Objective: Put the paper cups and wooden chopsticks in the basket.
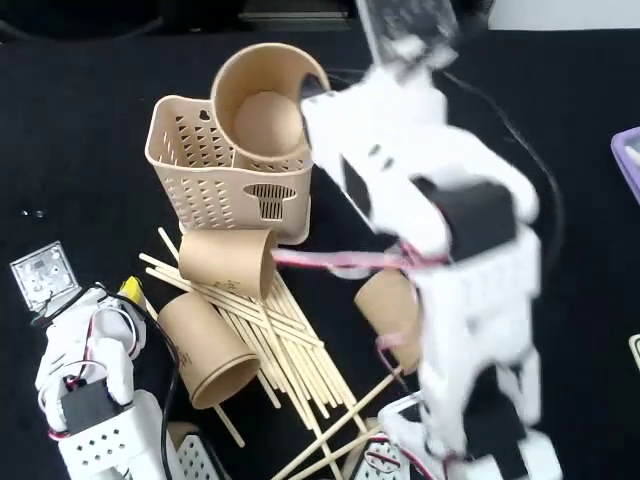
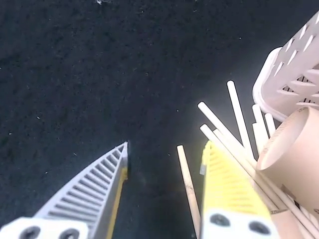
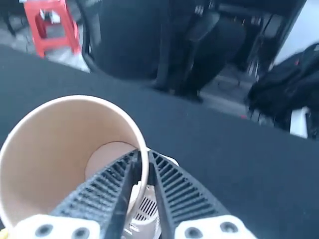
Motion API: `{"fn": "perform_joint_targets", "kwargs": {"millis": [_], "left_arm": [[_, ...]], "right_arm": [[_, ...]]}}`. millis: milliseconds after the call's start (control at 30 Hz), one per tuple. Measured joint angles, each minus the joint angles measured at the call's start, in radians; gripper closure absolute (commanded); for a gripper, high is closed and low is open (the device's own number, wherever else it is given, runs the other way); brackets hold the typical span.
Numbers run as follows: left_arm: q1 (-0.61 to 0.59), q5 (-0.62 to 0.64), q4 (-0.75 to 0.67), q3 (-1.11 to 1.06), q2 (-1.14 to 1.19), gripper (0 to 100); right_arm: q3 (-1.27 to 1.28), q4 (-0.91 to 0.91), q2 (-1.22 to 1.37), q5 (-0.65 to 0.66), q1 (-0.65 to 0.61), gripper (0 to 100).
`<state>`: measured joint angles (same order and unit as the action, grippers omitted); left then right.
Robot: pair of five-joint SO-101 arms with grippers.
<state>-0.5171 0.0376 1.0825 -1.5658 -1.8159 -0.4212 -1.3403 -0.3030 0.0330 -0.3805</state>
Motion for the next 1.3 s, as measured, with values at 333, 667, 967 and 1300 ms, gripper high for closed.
{"fn": "perform_joint_targets", "kwargs": {"millis": [333, 667, 967, 1300], "left_arm": [[0.000, 0.000, 0.000, 0.000, 0.000, 76], [0.000, 0.000, 0.000, 0.000, 0.000, 76], [0.000, 0.000, 0.000, 0.000, 0.000, 76], [0.000, 0.000, 0.000, 0.000, 0.000, 76]], "right_arm": [[-0.152, -0.046, 0.318, 0.000, 0.002, 98.2], [-0.187, -0.104, 0.353, 0.000, 0.018, 76.1], [-0.311, -0.353, 0.201, 0.000, 0.020, 80.1], [0.150, -0.393, -0.127, 0.347, 0.281, 80.0]]}}
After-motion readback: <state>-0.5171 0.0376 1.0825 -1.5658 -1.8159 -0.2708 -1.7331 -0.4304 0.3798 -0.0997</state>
